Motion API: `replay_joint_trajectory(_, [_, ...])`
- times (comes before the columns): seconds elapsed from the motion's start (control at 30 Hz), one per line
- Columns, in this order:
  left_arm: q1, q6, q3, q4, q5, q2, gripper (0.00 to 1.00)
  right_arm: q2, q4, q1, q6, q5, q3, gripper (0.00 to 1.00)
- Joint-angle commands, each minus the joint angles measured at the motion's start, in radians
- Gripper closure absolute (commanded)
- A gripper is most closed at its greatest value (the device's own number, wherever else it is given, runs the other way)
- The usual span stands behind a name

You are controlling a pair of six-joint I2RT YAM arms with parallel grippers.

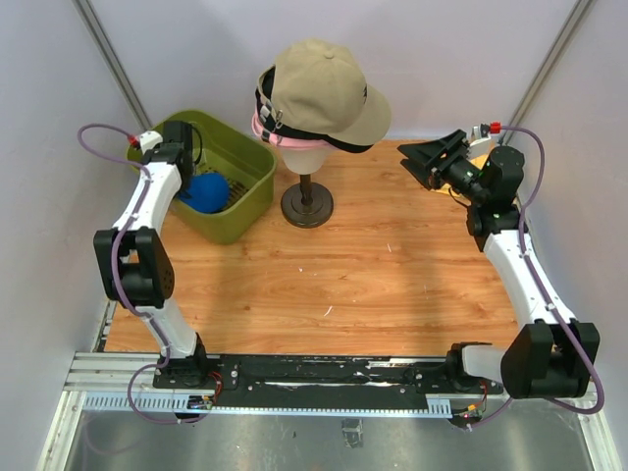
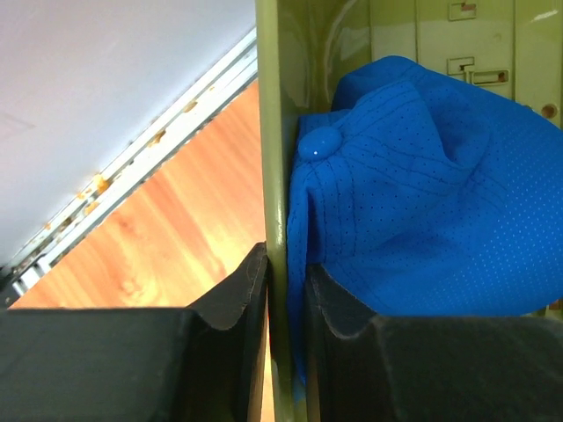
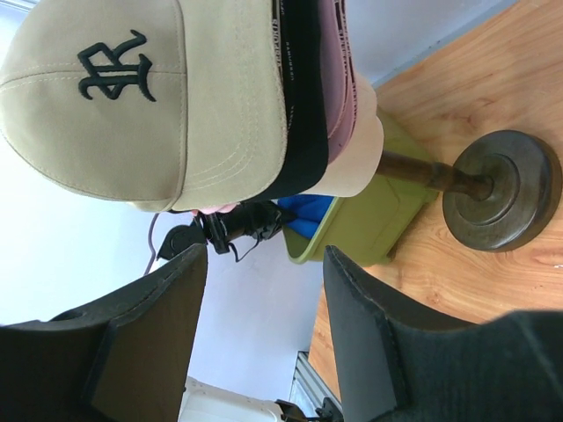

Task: Stack the hats
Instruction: Move the bin to the center of the board.

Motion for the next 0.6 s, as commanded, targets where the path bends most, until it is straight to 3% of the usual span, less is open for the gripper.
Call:
replay_joint_trajectory(0.0, [0.037, -0.014, -0.106, -0.049, -0.069, -0.100, 1.00, -0.034, 0.016, 0.000, -0.002, -0.015, -0.008, 0.43])
replay_joint_trajectory(0.2, [0.065, -0.053, -0.250, -0.053, -0.078, -0.179, 0.93, -0.052, 0.007, 0.013, -0.008, -0.024, -0.017, 0.43])
replay_joint_trajectory(0.3, [0.073, -0.066, -0.269, -0.055, -0.051, -0.213, 0.76, -0.056, 0.010, 0.017, -0.008, -0.028, -0.027, 0.43])
replay_joint_trajectory(0.43, [0.074, -0.076, -0.249, -0.065, -0.006, -0.260, 0.45, -0.058, 0.019, 0.022, -0.004, -0.028, -0.031, 0.43])
replay_joint_trajectory(0.57, [0.074, -0.084, -0.228, -0.065, 0.045, -0.309, 0.34, -0.057, 0.030, 0.027, 0.002, -0.026, -0.029, 0.43])
